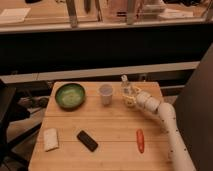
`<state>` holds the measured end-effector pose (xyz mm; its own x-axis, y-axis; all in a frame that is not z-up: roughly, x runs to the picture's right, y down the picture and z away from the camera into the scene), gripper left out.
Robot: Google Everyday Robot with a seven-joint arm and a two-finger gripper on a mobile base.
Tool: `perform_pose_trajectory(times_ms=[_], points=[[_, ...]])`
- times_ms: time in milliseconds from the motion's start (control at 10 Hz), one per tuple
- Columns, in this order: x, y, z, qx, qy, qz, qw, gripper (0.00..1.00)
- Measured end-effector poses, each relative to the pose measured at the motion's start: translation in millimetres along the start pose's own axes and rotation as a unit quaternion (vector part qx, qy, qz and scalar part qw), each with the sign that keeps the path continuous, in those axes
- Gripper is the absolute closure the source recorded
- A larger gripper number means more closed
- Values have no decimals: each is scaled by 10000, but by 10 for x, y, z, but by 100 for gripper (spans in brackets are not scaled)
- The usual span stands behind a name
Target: Stand the bottle upright
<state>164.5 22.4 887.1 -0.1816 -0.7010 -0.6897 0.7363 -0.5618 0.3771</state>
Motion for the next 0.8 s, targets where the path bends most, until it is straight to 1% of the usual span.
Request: perform_pose_trajectory(times_ms=[200, 400, 800], points=[[-40, -36, -26, 15, -93, 12, 10000, 100], [-81, -62, -41, 7, -123, 63, 9999, 100], [-148, -106, -44, -59, -6, 230, 9997, 100]])
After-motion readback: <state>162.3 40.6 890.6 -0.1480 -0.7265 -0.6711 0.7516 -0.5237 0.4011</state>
